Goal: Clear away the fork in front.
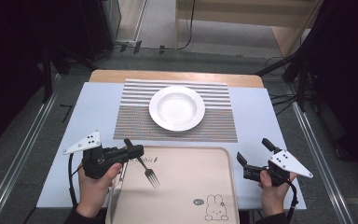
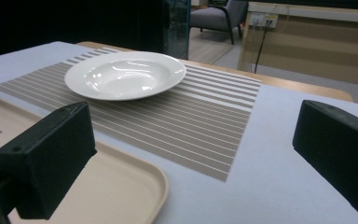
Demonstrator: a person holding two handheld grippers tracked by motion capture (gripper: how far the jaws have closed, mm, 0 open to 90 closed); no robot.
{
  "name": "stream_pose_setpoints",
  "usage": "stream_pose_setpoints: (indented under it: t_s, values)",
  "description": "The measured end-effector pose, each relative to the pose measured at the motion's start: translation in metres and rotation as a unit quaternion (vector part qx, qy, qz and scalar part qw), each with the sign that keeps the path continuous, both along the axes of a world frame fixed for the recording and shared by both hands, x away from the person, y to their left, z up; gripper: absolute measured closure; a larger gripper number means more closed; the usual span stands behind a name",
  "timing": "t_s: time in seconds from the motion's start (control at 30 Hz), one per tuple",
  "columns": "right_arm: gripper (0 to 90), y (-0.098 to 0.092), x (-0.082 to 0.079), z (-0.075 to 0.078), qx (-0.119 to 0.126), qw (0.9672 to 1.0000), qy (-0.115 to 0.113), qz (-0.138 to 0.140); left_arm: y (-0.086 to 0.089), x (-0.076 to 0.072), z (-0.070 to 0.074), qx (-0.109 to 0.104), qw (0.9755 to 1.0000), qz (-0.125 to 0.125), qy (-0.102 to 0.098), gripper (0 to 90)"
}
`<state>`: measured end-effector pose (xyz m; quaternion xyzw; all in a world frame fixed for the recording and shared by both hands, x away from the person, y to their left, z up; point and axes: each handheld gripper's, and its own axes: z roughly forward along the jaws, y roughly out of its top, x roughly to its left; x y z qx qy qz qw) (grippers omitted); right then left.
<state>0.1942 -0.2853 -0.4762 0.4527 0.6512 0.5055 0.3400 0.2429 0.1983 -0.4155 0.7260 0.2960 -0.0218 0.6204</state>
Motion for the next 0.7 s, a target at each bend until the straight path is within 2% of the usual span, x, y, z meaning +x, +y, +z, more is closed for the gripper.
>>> stream_pose_setpoints:
  t_s: [0.37, 0.7]
  values:
    - [0.0, -0.025, -0.007, -0.004, 0.007, 0.9995, 0.004, -0.031, 0.007, -0.001, -0.004, 0.005, 0.9999, -0.006, 0.010, 86.9]
    - [0.0, -0.036, -0.011, -0.008, 0.003, 0.9990, 0.009, -0.044, 0.013, -0.004, -0.009, 0.014, 0.9991, -0.024, 0.031, 86.9]
